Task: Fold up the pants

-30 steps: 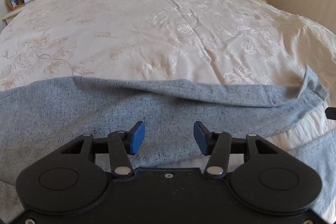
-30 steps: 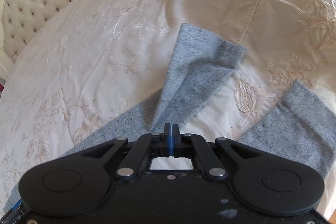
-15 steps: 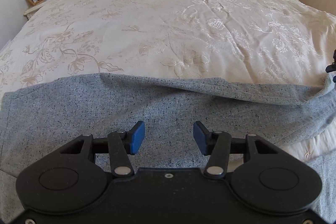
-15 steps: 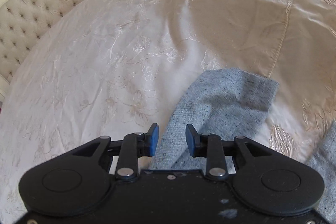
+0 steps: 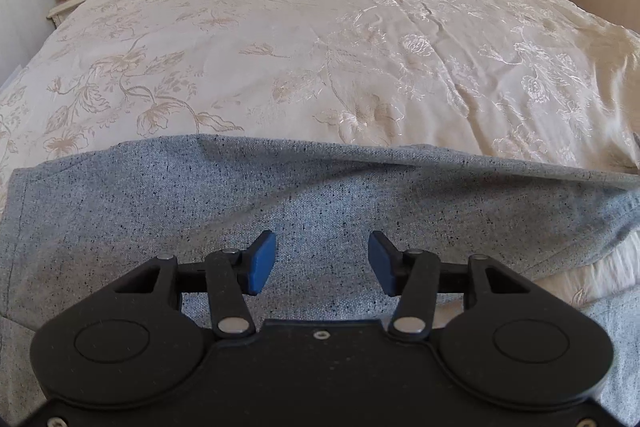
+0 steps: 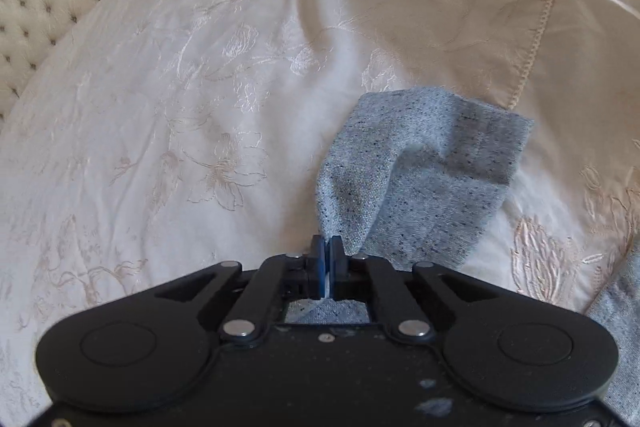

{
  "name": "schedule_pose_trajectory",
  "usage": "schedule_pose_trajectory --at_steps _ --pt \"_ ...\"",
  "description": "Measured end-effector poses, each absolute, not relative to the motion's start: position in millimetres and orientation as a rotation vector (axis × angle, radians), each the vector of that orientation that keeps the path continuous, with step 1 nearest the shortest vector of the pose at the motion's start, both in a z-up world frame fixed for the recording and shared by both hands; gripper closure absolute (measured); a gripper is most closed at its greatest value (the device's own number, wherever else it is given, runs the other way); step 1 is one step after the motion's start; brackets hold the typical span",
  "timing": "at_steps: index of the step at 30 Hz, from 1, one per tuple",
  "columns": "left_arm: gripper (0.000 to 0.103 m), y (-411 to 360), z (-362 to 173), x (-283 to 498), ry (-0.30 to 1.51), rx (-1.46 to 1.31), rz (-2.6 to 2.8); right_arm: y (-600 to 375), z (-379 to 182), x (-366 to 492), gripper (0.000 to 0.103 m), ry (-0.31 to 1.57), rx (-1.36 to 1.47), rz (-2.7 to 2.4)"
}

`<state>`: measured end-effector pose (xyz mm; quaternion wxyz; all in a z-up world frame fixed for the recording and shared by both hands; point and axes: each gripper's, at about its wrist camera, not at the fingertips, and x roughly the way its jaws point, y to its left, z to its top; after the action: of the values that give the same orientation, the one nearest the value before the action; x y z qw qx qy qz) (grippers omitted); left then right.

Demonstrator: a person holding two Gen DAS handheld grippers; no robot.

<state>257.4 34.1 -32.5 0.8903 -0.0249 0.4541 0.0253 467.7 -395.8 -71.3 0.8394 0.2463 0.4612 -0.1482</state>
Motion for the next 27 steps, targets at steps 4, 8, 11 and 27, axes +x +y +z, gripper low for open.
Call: schedule_pose_trajectory --at_steps 4,8,11,27 --pt "0.045 39 -24 247 0.93 -0.063 0.062 -411 -44 434 0.1 0.921 0.581 -0.266" --pt "0.045 43 -14 232 0.899 -0.053 0.067 -417 -20 395 0.1 0.873 0.601 -0.22" --pt "0.045 46 -10 225 0.892 -0.052 0.077 -423 -8 360 0.1 0.844 0.621 -0.189" --pt "0.045 69 -4 269 0.961 -0.198 0.16 -437 -22 306 0.1 0.858 0.65 -0.144"
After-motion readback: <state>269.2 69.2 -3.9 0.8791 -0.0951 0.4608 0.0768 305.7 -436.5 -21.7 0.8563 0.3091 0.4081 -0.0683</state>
